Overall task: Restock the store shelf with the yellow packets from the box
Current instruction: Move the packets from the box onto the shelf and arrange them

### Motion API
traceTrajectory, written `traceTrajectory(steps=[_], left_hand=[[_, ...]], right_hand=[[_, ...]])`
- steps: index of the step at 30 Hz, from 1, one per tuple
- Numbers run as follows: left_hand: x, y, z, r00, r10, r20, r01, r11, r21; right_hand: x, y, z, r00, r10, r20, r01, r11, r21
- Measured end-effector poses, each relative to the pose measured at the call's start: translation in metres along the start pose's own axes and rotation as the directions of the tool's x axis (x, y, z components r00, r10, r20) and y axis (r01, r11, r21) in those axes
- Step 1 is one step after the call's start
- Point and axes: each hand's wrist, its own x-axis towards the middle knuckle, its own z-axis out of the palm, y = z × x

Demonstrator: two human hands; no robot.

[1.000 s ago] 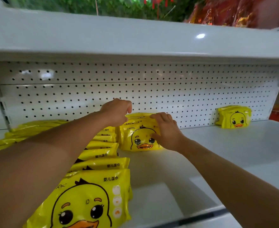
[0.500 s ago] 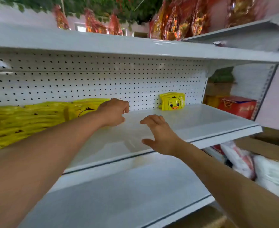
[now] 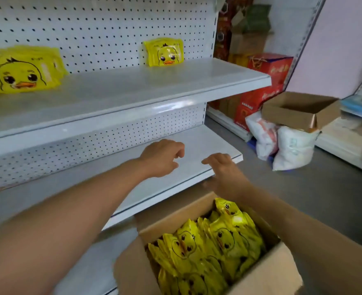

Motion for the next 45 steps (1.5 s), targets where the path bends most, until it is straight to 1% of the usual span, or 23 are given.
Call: traceTrajectory(steps=[2,6,9,13,16,18,21,25,28,30,33,35,37,39,42,45], left_hand=[[0.001,0.007,0.034,0.996,0.017,0.083,-0.017,1.000,-0.008],[0.003,0.007,0.101,0.976,0.018,0.218,-0.015,1.000,-0.016],[0.008,0.001,0.153,0.953,0.026,0.302,-0.022,1.000,-0.016],[0.020,-0.005,0.216,0.890,0.040,0.455,-0.049,0.999,0.008],[0.032,-0.013,0.266,0.830,0.076,0.553,-0.110,0.994,0.029],[0.040,-0.015,0.294,0.800,0.112,0.590,-0.158,0.987,0.026],[0.057,-0.011,0.326,0.777,0.193,0.599,-0.274,0.961,0.046],[0.078,-0.009,0.365,0.744,0.295,0.600,-0.434,0.895,0.098],[0.086,-0.013,0.392,0.689,0.284,0.667,-0.485,0.865,0.132],[0.087,-0.017,0.409,0.657,0.292,0.696,-0.502,0.858,0.114],[0.089,-0.023,0.425,0.649,0.341,0.680,-0.568,0.812,0.134],[0.091,-0.026,0.429,0.633,0.348,0.691,-0.586,0.799,0.134],[0.095,-0.030,0.430,0.601,0.356,0.716,-0.600,0.792,0.110],[0.099,-0.034,0.428,0.565,0.370,0.737,-0.600,0.798,0.059],[0.098,-0.036,0.421,0.534,0.356,0.767,-0.564,0.826,0.009],[0.094,-0.040,0.414,0.541,0.350,0.764,-0.519,0.855,-0.024]], right_hand=[[-0.017,0.019,0.017,0.997,0.055,0.061,-0.057,0.998,0.029],[-0.044,0.054,0.058,0.978,0.130,0.166,-0.128,0.992,-0.021],[-0.056,0.075,0.095,0.948,0.209,0.240,-0.220,0.975,0.020],[-0.070,0.098,0.140,0.892,0.324,0.315,-0.362,0.930,0.069],[-0.077,0.115,0.169,0.846,0.401,0.350,-0.453,0.888,0.078],[-0.081,0.126,0.184,0.808,0.461,0.368,-0.526,0.845,0.096],[-0.087,0.141,0.202,0.753,0.557,0.352,-0.625,0.773,0.113],[-0.088,0.162,0.219,0.674,0.666,0.318,-0.727,0.675,0.127],[-0.080,0.176,0.229,0.645,0.723,0.247,-0.761,0.635,0.130],[-0.070,0.183,0.236,0.629,0.750,0.204,-0.777,0.611,0.149],[-0.052,0.195,0.247,0.610,0.775,0.167,-0.791,0.581,0.190],[-0.039,0.201,0.255,0.614,0.774,0.153,-0.787,0.585,0.198],[-0.027,0.206,0.263,0.617,0.775,0.139,-0.785,0.592,0.182],[-0.017,0.211,0.270,0.600,0.791,0.119,-0.797,0.579,0.173],[-0.003,0.217,0.279,0.549,0.827,0.120,-0.833,0.528,0.168],[0.005,0.216,0.287,0.475,0.870,0.132,-0.880,0.473,0.052]])
